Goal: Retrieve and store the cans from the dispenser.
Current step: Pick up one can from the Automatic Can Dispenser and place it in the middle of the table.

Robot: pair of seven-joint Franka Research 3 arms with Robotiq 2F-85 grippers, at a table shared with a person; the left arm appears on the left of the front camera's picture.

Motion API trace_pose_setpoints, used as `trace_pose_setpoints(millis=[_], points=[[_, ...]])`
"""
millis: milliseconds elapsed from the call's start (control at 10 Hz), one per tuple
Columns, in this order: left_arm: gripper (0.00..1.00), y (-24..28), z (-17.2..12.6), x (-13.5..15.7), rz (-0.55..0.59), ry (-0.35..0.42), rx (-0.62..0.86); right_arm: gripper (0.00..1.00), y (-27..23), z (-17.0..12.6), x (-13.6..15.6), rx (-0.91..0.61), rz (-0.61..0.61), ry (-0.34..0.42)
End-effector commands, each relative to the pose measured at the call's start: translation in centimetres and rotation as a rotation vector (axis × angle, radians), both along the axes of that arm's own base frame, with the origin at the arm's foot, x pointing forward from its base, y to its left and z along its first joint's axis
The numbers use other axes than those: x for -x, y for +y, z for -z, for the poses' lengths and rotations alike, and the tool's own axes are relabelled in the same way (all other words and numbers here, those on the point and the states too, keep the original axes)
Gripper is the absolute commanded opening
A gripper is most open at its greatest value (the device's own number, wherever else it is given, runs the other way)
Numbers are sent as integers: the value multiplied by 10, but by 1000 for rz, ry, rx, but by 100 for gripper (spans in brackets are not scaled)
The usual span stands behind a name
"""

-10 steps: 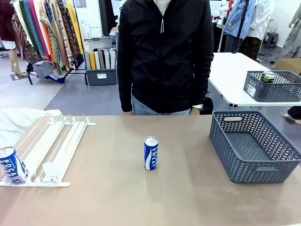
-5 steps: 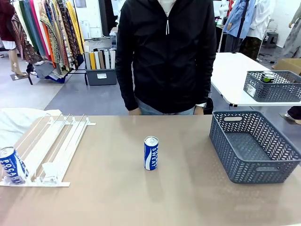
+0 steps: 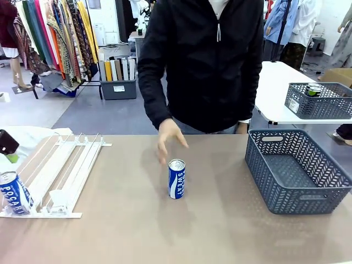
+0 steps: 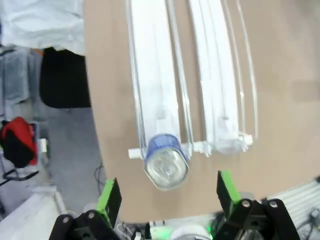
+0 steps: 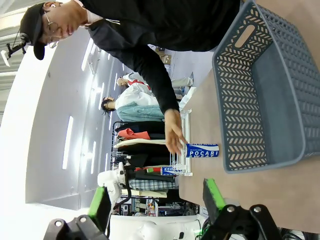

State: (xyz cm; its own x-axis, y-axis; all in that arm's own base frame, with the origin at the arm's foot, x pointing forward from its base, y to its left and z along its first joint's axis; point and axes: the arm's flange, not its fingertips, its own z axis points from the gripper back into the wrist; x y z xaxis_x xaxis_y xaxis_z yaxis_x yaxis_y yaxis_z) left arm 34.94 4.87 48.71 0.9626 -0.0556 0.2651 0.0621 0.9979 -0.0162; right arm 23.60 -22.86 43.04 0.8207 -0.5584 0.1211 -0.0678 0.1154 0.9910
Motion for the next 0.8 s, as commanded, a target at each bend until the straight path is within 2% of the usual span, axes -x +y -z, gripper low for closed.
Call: trace_pose_setpoints(millis=[0,300,700], points=[[100,-2,37,8,-87,-14,-57,100,-1,0,3,22,-15,-15],[100,-8,75,1,-59,107,-46,100,-1,0,3,22,-15,-15],[100,-8,92,2,-49,189,-28,100,-1,0,3,22,-15,-15]])
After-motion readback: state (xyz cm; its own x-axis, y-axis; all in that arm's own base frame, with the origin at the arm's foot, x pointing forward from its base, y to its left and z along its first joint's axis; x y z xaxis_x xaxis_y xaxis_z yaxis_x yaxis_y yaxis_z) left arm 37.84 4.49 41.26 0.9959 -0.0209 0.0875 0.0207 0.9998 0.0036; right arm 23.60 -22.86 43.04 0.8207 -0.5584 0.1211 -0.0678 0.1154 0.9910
